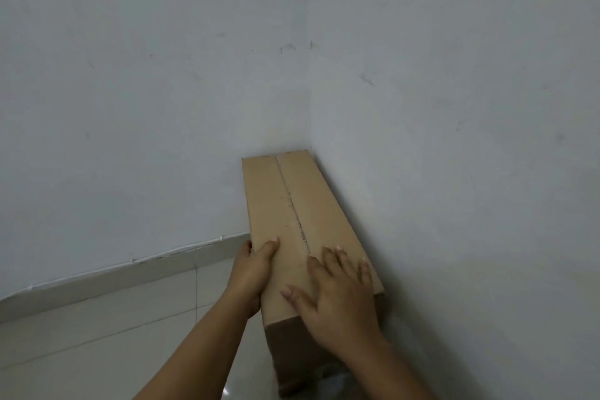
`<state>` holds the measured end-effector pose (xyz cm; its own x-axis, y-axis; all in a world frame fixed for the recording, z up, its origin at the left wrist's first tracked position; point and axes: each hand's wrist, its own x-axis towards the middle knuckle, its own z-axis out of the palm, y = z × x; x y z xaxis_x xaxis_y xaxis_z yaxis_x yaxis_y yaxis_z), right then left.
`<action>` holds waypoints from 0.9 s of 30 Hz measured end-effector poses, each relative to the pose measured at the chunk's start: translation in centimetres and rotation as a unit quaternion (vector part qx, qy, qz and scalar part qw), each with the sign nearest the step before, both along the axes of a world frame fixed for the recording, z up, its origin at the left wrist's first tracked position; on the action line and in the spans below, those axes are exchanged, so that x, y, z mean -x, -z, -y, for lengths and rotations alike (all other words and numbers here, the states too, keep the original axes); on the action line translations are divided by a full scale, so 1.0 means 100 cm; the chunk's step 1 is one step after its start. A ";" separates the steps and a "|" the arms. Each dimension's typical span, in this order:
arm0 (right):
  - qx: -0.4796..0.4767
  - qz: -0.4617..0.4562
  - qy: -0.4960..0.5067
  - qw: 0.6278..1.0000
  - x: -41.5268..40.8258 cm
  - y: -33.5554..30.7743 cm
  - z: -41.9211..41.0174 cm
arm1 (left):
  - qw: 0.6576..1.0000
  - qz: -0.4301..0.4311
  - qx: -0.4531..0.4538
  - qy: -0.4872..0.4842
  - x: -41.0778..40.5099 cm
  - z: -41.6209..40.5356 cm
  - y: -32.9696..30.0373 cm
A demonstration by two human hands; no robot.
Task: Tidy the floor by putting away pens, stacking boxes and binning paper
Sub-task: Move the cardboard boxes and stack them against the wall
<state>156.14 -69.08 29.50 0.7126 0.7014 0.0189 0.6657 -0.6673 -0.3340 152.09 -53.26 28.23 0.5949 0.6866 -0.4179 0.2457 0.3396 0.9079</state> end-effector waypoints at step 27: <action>-0.065 0.075 0.037 0.994 0.024 0.018 -0.023 | 0.998 0.015 -0.058 0.014 0.010 0.002 0.007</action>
